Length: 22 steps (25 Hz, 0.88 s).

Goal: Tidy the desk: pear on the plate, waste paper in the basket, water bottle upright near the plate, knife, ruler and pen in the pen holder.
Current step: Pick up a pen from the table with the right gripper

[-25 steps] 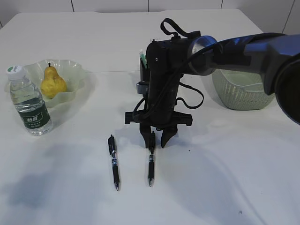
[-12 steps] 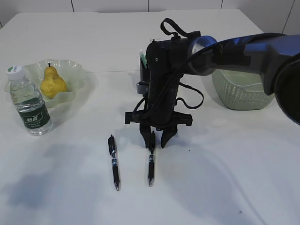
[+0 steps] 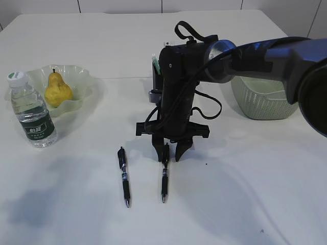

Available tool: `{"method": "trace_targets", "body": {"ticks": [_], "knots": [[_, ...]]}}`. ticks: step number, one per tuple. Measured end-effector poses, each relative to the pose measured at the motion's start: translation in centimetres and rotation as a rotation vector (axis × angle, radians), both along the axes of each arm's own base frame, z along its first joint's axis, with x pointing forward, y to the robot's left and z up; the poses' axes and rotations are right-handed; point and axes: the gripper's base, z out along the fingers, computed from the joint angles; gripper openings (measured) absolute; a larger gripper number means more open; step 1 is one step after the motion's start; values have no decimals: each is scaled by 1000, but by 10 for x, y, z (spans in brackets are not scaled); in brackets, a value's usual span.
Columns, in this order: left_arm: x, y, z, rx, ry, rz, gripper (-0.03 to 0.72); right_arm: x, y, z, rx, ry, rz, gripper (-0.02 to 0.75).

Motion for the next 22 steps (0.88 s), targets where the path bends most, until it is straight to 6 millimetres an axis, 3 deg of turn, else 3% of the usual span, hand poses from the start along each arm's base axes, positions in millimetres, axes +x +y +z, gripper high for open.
{"method": "trace_targets", "body": {"ticks": [7, 14, 22], "knots": [[0, 0, 0, 0, 2, 0, 384, 0, -3, 0, -33, -1, 2, 349], [0, 0, 0, 0, 2, 0, 384, 0, -4, -1, -42, 5, -12, 204], [0, 0, 0, 0, 2, 0, 384, 0, -4, -1, -43, 6, -24, 153]]}}
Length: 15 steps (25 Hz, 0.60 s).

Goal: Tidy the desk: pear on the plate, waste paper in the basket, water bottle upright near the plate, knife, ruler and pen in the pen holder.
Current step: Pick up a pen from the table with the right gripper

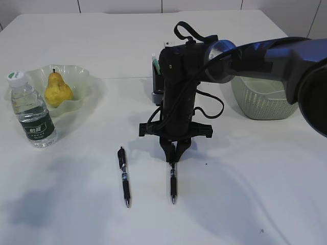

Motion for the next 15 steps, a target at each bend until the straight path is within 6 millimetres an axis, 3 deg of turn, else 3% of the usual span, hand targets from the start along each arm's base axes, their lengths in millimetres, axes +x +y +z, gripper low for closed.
{"method": "trace_targets", "body": {"ticks": [7, 15], "knots": [[0, 0, 0, 0, 2, 0, 384, 1, 1, 2, -1, 2, -1, 152], [0, 0, 0, 0, 4, 0, 384, 22, 6, 37, 13, -137, 20, 152]]}}
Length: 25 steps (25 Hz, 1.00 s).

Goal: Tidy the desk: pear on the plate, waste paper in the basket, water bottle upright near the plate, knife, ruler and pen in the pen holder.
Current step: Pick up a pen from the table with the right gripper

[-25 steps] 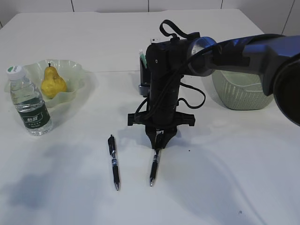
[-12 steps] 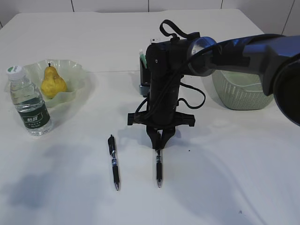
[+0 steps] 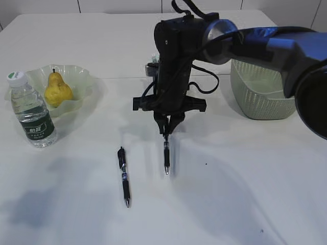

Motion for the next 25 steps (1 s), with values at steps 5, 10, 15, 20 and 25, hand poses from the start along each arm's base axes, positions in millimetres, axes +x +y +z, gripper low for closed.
{"method": "trace_targets", "body": {"ticks": [5, 10, 15, 20, 25], "knots": [[0, 0, 0, 0, 0, 0, 384, 7, 2, 17, 16, -61, 3, 152], [0, 0, 0, 0, 0, 0, 384, 11, 4, 29, 27, -103, 15, 152], [0, 0, 0, 0, 0, 0, 384, 12, -2, 45, -17, -163, 36, 152], [0, 0, 0, 0, -4, 0, 384, 11, -13, 78, -86, -267, 58, 152], [0, 0, 0, 0, -5, 0, 384, 11, -19, 88, -142, -313, 84, 152]]}}
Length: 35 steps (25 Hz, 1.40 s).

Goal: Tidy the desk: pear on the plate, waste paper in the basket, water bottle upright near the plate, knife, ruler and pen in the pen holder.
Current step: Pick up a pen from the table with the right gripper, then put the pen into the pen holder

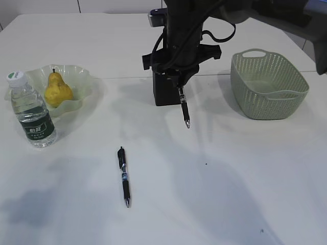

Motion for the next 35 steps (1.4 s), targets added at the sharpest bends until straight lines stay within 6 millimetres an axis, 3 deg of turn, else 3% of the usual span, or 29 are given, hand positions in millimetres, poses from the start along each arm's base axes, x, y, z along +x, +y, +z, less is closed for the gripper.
{"method": "trace_targets", "body": {"ticks": [9, 15, 20, 31, 35], "knots": [[0, 0, 0, 0, 4, 0, 384, 3, -1, 1, -18, -22, 46, 152], [0, 0, 0, 0, 5, 0, 384, 16, -11, 5, 58, -90, 71, 152], [-1, 0, 0, 1, 10, 0, 384, 31, -19, 14, 106, -222, 128, 152], [-2, 1, -1, 19, 27, -3, 384, 49, -16, 38, 142, -520, 248, 152], [-3, 3, -1, 44, 36, -9, 384, 61, -31, 43, 164, -625, 226, 152]]}}
